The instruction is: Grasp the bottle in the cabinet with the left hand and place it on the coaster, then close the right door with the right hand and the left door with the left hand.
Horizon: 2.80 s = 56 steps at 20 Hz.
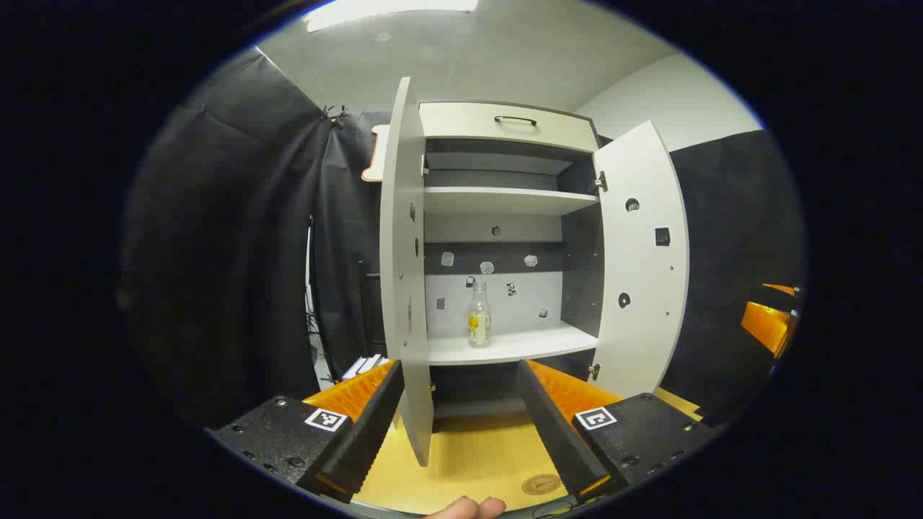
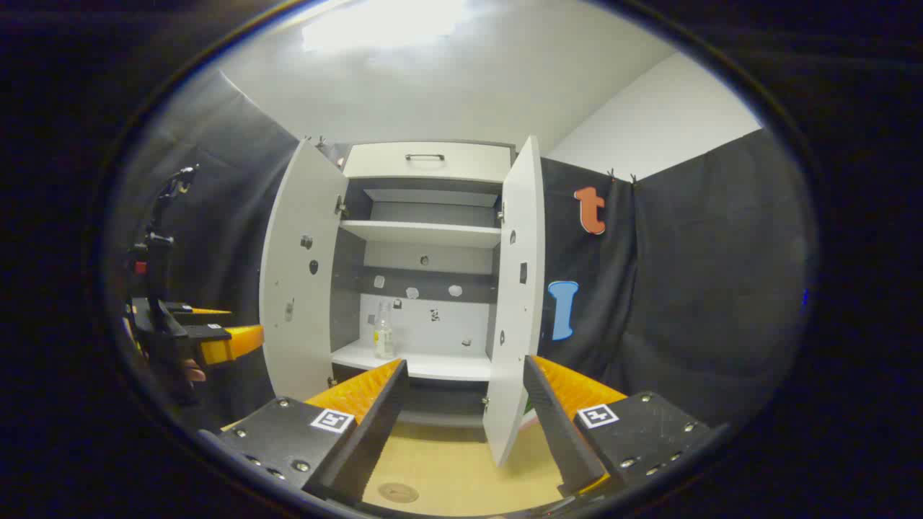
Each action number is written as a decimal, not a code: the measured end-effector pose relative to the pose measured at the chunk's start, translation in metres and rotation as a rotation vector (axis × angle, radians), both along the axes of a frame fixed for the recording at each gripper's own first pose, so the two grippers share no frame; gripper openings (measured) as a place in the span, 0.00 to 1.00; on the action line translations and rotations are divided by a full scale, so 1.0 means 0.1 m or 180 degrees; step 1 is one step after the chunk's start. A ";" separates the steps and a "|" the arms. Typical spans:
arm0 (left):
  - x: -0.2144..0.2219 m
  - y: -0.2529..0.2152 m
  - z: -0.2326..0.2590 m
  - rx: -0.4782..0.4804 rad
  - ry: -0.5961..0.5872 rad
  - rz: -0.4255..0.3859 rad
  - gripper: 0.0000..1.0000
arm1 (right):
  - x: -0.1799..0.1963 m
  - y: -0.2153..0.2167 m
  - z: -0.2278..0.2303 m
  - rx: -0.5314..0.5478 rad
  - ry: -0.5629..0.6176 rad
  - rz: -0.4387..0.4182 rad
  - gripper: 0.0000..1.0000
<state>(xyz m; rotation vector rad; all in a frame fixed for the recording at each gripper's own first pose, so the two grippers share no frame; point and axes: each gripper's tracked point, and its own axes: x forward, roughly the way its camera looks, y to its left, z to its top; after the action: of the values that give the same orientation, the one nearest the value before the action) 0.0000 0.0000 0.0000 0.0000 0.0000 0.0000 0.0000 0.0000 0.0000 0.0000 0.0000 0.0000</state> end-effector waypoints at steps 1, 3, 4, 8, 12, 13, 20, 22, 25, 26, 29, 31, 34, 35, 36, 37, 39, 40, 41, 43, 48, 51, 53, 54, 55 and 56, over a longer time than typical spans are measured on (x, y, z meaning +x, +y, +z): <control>-0.03 0.02 0.03 0.0005 -0.0026 0.0025 0.99 | -0.05 -0.02 0.02 0.0001 -0.0019 -0.0017 0.94; -0.10 0.04 0.00 0.0097 0.0026 0.0044 0.99 | -0.09 -0.07 0.02 0.0007 -0.0031 -0.0092 0.96; -0.11 0.05 0.03 0.0137 0.0014 0.0053 0.99 | -0.10 -0.07 0.03 0.0005 -0.0031 -0.0113 0.96; -0.07 0.00 0.14 0.0223 -0.0048 0.0048 0.99 | -0.03 -0.07 0.08 0.0043 -0.0103 -0.0144 0.97; 0.16 -0.08 0.19 0.0122 -0.0076 -0.0019 0.99 | 0.19 0.01 0.08 0.0084 -0.0065 -0.0190 0.97; 0.26 -0.10 0.22 0.0085 -0.0085 -0.0057 0.99 | 0.25 0.03 0.12 0.0109 -0.0080 -0.0174 0.97; 1.15 -0.20 0.17 -0.0097 -0.0042 -0.0135 0.99 | 0.74 0.14 0.22 0.0108 -0.0172 -0.0152 0.97; 1.47 -0.27 0.12 -0.0107 -0.0014 -0.0138 0.99 | 0.87 0.20 0.22 0.0069 -0.0163 -0.0129 0.97; 1.97 -0.41 0.05 -0.0140 0.0003 -0.0146 0.99 | 1.04 0.24 0.25 0.0123 -0.0201 -0.0126 0.97; 2.15 -0.47 0.02 -0.0157 -0.0019 -0.0178 0.99 | 1.09 0.24 0.26 0.0132 -0.0230 -0.0133 0.97; 2.74 -0.50 -0.05 -0.0089 -0.0075 -0.0093 0.99 | 1.11 0.34 0.28 0.0054 -0.0331 -0.0006 0.97; 3.16 -0.53 -0.16 -0.0070 -0.0042 -0.0018 0.99 | 1.13 0.36 0.26 -0.0053 -0.0366 0.0024 0.96; 3.66 -0.57 -0.37 -0.0046 0.0041 0.0043 0.99 | 1.12 0.46 0.10 -0.0008 -0.0262 0.0090 0.96; 3.81 -0.55 -0.45 -0.0062 0.0071 0.0091 0.99 | 1.13 0.43 0.05 0.0083 -0.0225 0.0026 0.97; 3.95 -0.54 -0.52 -0.0091 0.0102 0.0113 0.99 | 1.15 0.40 -0.01 0.0157 -0.0171 -0.0021 0.97; 4.08 -0.53 -0.59 -0.0125 0.0130 0.0152 0.99 | 1.17 0.37 -0.06 0.0190 -0.0130 -0.0079 0.97; 4.31 -0.53 -0.75 -0.0148 0.0231 0.0175 0.99 | 1.15 0.30 -0.10 0.0143 -0.0097 -0.0191 0.94; 4.42 -0.52 -0.82 -0.0122 0.0270 0.0187 0.99 | 1.14 0.28 -0.10 0.0093 -0.0088 -0.0206 0.94; 4.52 -0.50 -0.88 -0.0078 0.0312 0.0197 0.99 | 1.12 0.27 -0.08 0.0035 -0.0108 -0.0215 0.97; 4.69 -0.46 -0.97 -0.0040 0.0343 0.0233 0.99 | 1.07 0.28 -0.05 -0.0075 -0.0163 -0.0193 0.97; 4.87 -0.44 -1.05 -0.0080 0.0449 0.0177 0.80 | 0.96 0.07 -0.25 0.0095 -0.0082 -0.0395 0.97; 4.60 -0.47 -0.97 -0.0176 0.0493 0.0066 0.78 | 0.86 -0.05 -0.27 0.0190 -0.0085 -0.0500 0.97; 4.33 -0.49 -0.85 -0.0153 0.0416 -0.0021 0.78 | 0.78 -0.10 -0.24 0.0217 -0.0111 -0.0501 0.97; 4.17 -0.50 -0.79 -0.0152 0.0369 -0.0066 0.78 | 0.73 -0.14 -0.22 0.0209 -0.0127 -0.0525 0.97; 4.01 -0.55 -0.72 -0.0189 0.0314 -0.0137 0.78 | 0.69 -0.16 -0.19 0.0207 -0.0148 -0.0513 0.97; 3.82 -0.60 -0.69 -0.0232 0.0321 -0.0214 0.78 | 0.66 -0.12 -0.16 0.0208 -0.0170 -0.0461 0.97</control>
<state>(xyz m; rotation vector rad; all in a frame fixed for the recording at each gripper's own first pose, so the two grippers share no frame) 0.3822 -0.0604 -0.0694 -0.0727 0.1007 -0.0673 0.0658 -0.0125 -0.0164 0.0652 -0.0535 -0.1448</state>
